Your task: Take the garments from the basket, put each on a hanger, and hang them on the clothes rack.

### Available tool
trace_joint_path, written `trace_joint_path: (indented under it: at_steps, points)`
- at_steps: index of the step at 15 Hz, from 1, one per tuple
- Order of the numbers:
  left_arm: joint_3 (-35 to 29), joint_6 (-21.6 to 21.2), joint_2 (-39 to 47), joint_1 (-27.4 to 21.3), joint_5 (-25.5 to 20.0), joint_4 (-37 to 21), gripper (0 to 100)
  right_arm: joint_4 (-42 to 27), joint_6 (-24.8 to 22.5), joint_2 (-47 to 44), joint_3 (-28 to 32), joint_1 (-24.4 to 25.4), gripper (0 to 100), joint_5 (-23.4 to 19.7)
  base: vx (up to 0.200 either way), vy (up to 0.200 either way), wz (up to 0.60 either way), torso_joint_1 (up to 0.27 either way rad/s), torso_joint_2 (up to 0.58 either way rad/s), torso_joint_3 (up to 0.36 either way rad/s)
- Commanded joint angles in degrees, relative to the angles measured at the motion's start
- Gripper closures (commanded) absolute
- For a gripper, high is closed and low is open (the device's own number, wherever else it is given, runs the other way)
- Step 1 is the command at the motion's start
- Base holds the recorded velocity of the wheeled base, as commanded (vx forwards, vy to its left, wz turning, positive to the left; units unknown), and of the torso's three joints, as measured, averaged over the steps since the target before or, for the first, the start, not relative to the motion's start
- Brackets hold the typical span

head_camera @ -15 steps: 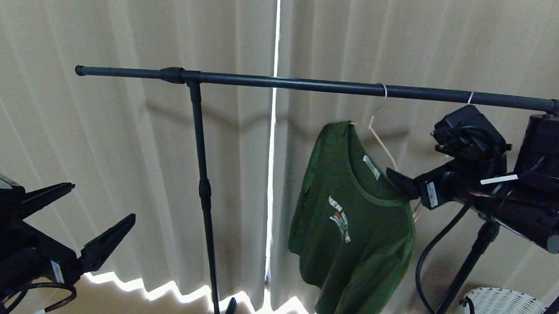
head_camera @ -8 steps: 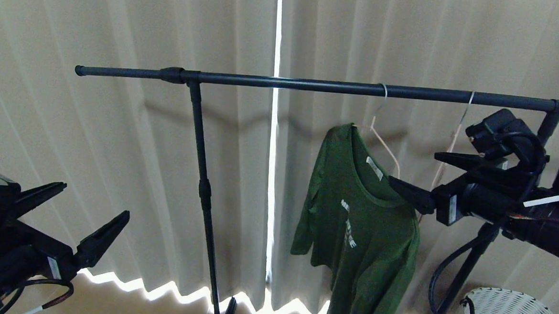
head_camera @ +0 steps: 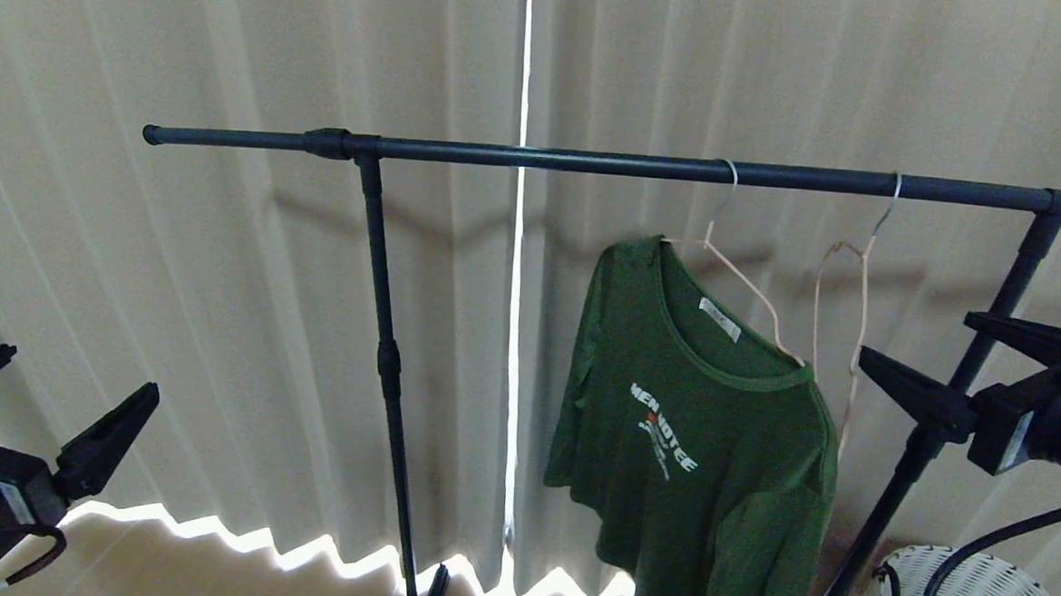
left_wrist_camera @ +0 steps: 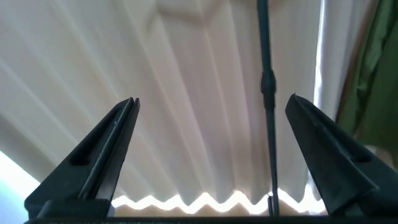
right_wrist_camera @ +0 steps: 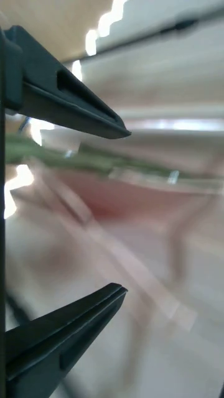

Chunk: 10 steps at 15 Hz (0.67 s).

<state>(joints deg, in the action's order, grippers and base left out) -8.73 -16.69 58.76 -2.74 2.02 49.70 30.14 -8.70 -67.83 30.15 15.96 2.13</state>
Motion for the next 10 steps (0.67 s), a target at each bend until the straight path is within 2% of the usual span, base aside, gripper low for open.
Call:
trace_joint_path:
  at_steps: [1,5,10]
  points:
    - [1.87,0.87,-0.66,0.37,0.17,-0.75,0,0.1,-0.44,1.91,-2.81,-8.4,0,-0.02,0.0,0.0,0.0,0.0,0.0,0.0]
    - [2.58,1.57,-1.89,0.46,0.44,-6.02,0,0.1,-1.58,3.76,-6.15,-15.96,0,-0.02,0.0,0.0,0.0,0.0,0.0,0.0]
    - [1.17,4.3,-0.22,0.46,0.44,-9.62,0,0.19,-1.4,3.4,-8.79,-16.92,0,-0.2,0.0,0.0,0.0,0.0,0.0,0.0]
